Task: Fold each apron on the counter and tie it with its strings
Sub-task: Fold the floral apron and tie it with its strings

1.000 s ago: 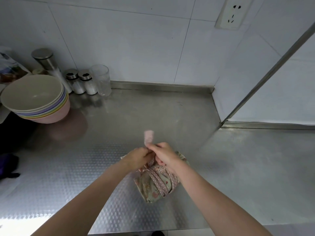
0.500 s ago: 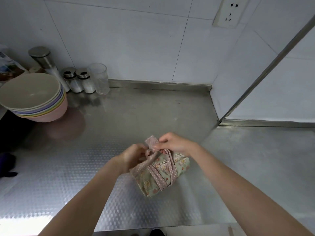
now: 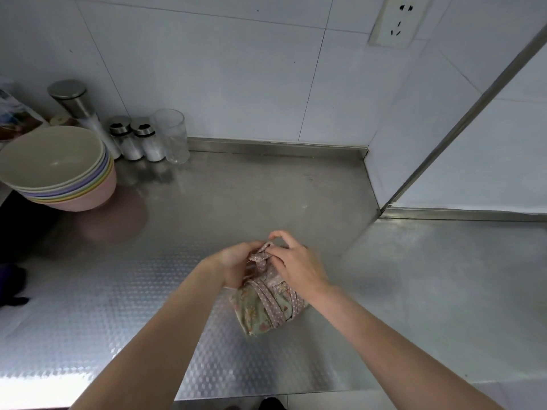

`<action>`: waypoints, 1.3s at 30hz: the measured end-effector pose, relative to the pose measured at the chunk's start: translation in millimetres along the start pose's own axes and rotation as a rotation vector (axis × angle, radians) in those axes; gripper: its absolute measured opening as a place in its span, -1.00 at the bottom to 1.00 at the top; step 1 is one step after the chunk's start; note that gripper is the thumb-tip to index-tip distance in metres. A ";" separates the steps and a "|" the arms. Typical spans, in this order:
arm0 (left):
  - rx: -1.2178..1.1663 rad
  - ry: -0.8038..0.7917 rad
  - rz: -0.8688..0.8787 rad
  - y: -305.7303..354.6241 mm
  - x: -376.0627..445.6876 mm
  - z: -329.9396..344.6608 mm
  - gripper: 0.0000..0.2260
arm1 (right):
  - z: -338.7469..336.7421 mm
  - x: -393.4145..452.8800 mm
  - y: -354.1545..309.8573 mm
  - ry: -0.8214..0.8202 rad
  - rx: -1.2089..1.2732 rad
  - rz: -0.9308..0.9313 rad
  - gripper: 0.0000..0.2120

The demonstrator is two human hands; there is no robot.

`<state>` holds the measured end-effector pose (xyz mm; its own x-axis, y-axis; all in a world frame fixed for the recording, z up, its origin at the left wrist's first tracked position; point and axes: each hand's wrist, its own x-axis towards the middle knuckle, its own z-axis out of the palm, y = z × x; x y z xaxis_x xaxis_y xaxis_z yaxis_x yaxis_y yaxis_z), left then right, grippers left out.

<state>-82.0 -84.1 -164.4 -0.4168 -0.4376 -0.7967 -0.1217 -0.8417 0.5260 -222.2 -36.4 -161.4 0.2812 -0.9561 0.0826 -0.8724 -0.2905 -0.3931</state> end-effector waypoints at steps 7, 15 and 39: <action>0.036 0.128 -0.037 -1.0 10.5 1.7 -0.68 | 1.2 -11.2 -11.9 0.040 0.242 -0.065 -0.61; 0.196 0.340 0.106 -5.3 17.1 3.6 -0.71 | -24.7 -23.7 -27.1 -0.168 0.898 0.233 -0.64; 0.609 0.190 0.779 1.0 -5.7 28.3 -0.76 | -37.1 23.0 -9.9 -0.149 1.158 0.828 -0.78</action>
<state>-105.2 -73.5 -150.9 -0.4325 -0.8850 -0.1723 -0.3385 -0.0178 0.9408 -221.9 -56.9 -121.6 -0.0363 -0.7973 -0.6025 -0.0109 0.6031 -0.7976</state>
